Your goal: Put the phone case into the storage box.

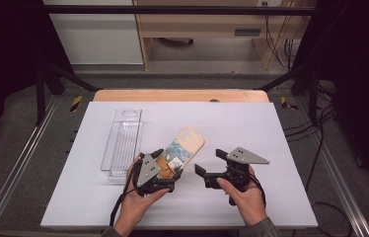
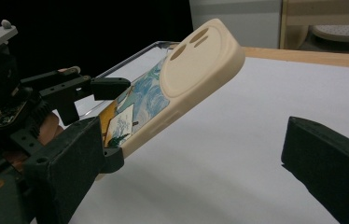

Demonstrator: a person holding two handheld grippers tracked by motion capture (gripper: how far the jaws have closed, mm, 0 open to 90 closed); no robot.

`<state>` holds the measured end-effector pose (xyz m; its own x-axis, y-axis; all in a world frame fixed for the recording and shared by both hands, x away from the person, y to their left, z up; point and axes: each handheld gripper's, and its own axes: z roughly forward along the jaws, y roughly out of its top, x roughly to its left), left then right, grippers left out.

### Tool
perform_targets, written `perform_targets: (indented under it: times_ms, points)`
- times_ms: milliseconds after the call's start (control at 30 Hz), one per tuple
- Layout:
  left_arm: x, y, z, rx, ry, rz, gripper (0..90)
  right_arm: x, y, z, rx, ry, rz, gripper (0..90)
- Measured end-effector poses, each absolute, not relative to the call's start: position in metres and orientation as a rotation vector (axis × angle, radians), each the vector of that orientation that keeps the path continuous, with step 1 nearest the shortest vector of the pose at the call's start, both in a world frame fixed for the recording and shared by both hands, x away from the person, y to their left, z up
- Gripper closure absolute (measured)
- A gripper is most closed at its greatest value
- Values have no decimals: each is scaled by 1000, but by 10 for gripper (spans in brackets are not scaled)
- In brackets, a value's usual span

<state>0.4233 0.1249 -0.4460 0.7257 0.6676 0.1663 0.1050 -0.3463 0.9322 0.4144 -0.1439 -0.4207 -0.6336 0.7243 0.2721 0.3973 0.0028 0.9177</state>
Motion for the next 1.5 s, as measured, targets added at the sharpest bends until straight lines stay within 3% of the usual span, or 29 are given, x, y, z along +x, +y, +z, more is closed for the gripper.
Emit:
perform_targets:
  times_ms: [800,967,1500]
  points:
    - [415,125,-440,1796,567,666,112,440,-115,-414,1249,2012,1823,148]
    - [413,123,-440,1796,548,660,111,446,-115,-410,1269,1998,1884,242]
    - [411,121,-443,1781,514,623,111,459,-131,-408,1359,1904,2102,679]
